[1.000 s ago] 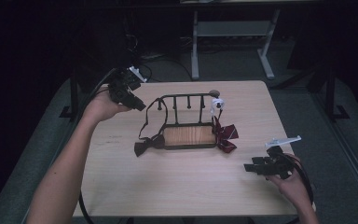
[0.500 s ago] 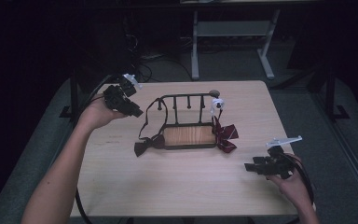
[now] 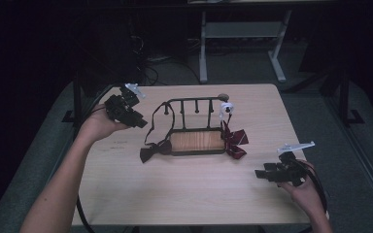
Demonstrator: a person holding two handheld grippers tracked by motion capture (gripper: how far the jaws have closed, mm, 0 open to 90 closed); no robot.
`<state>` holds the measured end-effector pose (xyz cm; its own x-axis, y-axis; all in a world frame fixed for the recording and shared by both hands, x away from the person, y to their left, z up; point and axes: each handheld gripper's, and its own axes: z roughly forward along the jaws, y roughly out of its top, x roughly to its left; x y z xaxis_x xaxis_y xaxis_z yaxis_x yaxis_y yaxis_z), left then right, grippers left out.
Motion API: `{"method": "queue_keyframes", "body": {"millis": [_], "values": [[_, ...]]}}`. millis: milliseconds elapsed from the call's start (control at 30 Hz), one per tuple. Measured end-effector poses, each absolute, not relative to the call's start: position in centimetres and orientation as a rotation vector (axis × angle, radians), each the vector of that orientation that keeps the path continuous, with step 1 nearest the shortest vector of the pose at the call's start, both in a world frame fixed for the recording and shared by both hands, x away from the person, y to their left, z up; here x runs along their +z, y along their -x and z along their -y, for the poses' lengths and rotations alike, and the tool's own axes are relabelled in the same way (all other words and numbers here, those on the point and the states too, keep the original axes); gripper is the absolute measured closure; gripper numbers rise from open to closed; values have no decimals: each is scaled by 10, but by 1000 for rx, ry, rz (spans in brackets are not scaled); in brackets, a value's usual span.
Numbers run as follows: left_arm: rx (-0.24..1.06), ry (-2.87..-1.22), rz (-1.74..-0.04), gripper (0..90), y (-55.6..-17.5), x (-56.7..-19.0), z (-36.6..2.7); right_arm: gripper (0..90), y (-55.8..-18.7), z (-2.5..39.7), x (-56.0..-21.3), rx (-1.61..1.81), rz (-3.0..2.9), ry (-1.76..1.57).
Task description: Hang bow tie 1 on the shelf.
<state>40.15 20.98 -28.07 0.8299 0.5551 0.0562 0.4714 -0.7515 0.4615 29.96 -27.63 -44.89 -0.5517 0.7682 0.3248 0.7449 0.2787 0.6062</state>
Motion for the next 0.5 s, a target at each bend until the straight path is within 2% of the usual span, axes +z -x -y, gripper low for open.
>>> {"method": "queue_keyframes", "body": {"millis": [500], "values": [[259,-2559,-757,600,-389,-292,-217,410,-299,277,-449,1152,-2476,-1481]]}}
